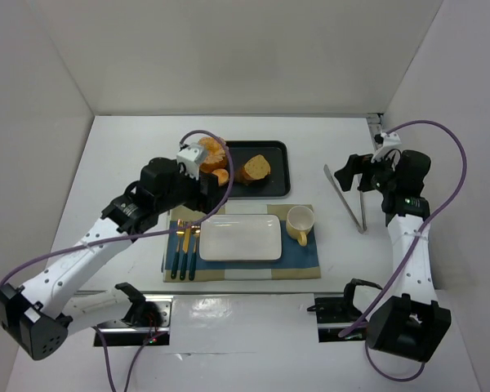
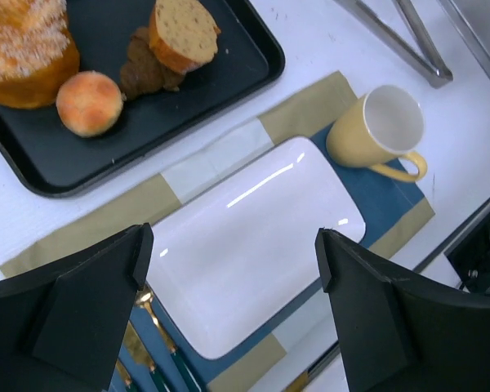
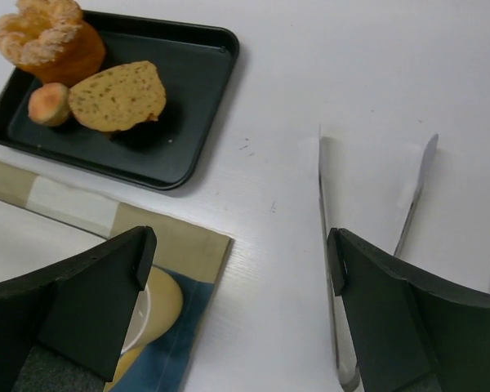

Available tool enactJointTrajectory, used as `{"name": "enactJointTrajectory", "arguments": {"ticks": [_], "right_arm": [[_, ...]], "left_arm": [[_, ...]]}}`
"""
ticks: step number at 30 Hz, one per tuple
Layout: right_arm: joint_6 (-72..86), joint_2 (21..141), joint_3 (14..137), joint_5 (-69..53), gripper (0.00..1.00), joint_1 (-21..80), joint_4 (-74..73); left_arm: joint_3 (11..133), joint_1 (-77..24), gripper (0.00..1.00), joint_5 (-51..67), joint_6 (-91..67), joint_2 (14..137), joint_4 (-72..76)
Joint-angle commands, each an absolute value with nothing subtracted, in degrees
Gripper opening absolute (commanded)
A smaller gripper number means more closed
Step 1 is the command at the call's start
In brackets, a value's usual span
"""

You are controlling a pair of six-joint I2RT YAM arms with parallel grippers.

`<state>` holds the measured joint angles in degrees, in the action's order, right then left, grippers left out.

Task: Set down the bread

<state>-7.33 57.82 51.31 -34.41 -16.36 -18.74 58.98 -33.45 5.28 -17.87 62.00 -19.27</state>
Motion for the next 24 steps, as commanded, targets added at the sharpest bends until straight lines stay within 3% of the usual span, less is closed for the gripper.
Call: {"name": "enactJointTrajectory", "arguments": {"ticks": [1, 4, 6, 8, 9, 10, 11, 12, 13, 14, 16, 18, 24], "right_arm": [[-10.53, 58.1, 50.37, -31.29, 1.0, -16.0, -15.29], [-13.97, 58.62, 48.61, -29.45, 1.0, -16.0, -15.29], [-14.68, 60.2, 49.13, -25.43, 0.93, -16.0, -15.29], [-15.73, 62.66, 49.74, -23.04, 0.45, -16.0, -15.91], [-15.73, 64.06, 49.75, -21.29, 0.1, -16.0, -17.21], [-17.12, 64.59, 49.75, -20.31, 0.02, -16.0, -17.23], [-17.14, 64.6, 49.75, -20.3, 0.01, -16.0, -17.92], [-18.18, 65.21, 49.75, -19.69, 0.08, -16.0, -17.93], [-19.32, 65.21, 49.75, -19.69, 0.24, -16.0, -18.63], [-20.29, 65.74, 49.75, -19.69, 0.66, -16.0, -19.33], [-21.88, 66.35, 49.13, -18.98, 0.84, -16.0, -19.34], [-24.07, 67.41, 47.73, -18.98, 0.95, -16.0, -19.34], [-26.98, 75.22, 47.72, -17.31, 0.96, -16.0, -18.29]], "left_arm": [[55.21, -33.49, 1.0, 8.09, -16.08, 57.4, -16.97], [51.69, -34.01, 1.0, 8.09, -14.68, 54.07, -16.44], [51.68, -34.01, 1.0, 7.39, -14.68, 52.74, -17.31], [50.98, -34.01, 1.0, 6.86, -14.68, 49.94, -17.31], [50.45, -34.54, 1.0, 6.86, -14.68, 49.14, -16.62], [50.45, -34.54, 1.0, 6.86, -14.68, 47.91, -16.61], [50.45, -34.54, 1.0, 6.86, -14.68, 47.9, -16.61], [50.45, -35.15, 1.0, 6.86, -14.16, 47.2, -16.61], [50.45, -35.16, 1.0, 6.33, -14.15, 47.2, -16.61], [50.45, -35.16, 1.0, 6.33, -14.15, 46.5, -16.61], [50.45, -35.16, 1.0, 6.33, -14.15, 45.8, -16.61], [50.45, -35.16, 1.0, 6.33, -14.15, 45.26, -16.61], [50.45, -35.16, 1.0, 7.99, -14.15, 44.74, -16.61]]}}
